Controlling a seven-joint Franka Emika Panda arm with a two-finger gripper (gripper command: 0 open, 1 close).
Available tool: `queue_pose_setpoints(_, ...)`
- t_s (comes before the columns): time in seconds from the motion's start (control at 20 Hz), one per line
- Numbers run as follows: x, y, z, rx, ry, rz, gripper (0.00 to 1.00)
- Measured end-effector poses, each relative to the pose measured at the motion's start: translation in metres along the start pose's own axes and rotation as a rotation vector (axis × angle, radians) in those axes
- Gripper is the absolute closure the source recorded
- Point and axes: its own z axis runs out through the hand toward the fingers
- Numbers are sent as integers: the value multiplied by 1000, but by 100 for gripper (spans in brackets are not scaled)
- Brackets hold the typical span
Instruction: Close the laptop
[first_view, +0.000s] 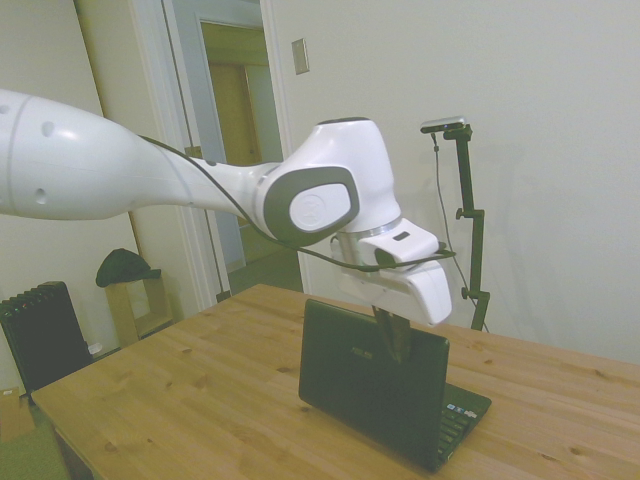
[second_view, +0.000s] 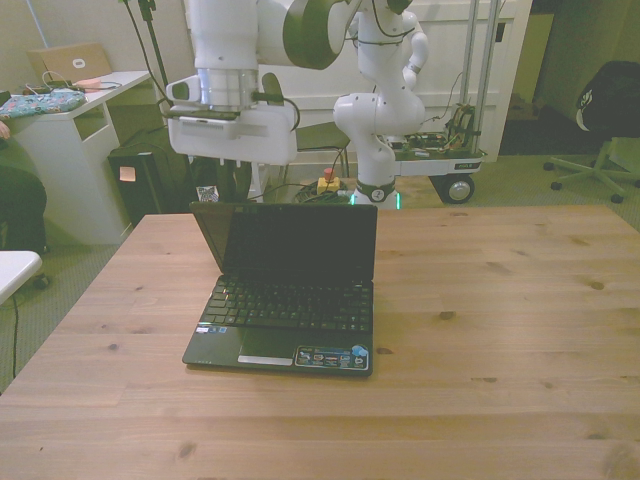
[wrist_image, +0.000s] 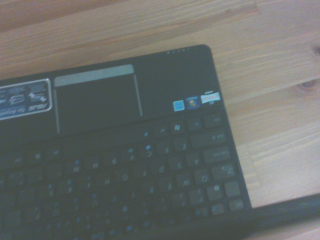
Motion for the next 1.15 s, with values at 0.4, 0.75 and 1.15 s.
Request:
queue_pose_setpoints(0.4,33,-70,50,-33,15,-55,100)
queue_pose_setpoints(0.75,52,-117,129,-75,-5,-80,100)
queue_pose_setpoints(1.15,49,-137,114,-45,18,-99,100)
